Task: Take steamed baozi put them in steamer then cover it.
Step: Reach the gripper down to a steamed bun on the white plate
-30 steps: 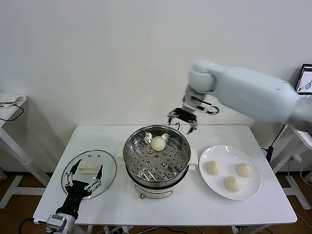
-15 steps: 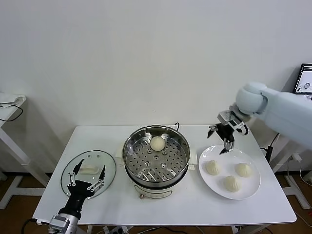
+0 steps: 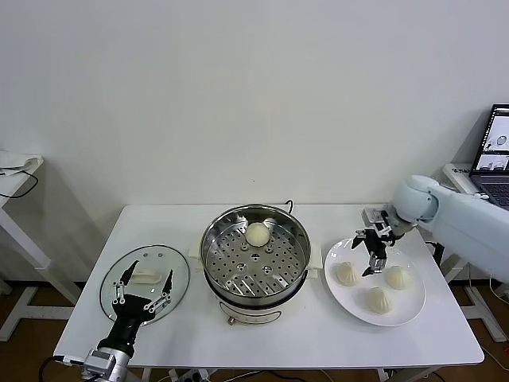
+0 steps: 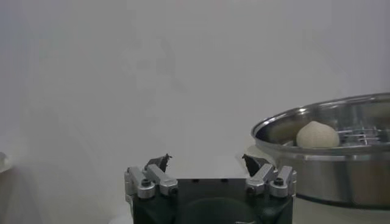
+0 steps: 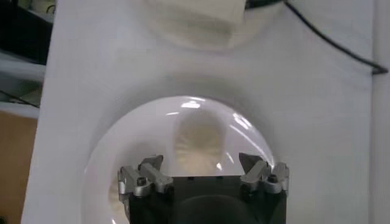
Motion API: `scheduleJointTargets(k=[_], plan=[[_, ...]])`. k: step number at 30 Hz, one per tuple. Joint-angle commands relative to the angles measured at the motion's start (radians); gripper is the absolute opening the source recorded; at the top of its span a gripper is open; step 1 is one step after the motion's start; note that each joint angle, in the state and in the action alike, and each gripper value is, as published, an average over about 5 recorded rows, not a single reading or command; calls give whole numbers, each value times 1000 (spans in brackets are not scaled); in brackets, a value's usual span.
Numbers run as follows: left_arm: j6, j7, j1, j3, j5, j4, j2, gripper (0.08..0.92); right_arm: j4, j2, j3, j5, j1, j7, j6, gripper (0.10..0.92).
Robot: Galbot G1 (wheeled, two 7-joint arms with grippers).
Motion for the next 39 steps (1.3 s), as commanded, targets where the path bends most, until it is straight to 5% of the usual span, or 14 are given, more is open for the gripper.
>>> scheduleJointTargets(k=[1, 27, 39], plan=[[2, -1, -7, 3, 1, 10, 0, 823, -70, 26, 69, -30, -116, 32, -32, 823], [2, 0, -23, 5, 0, 43, 1, 823, -129, 105, 139, -92, -176, 67, -12, 823], [-3, -1, -22, 5, 0, 40, -3, 823, -130, 110, 150, -109, -177, 61, -6, 721]])
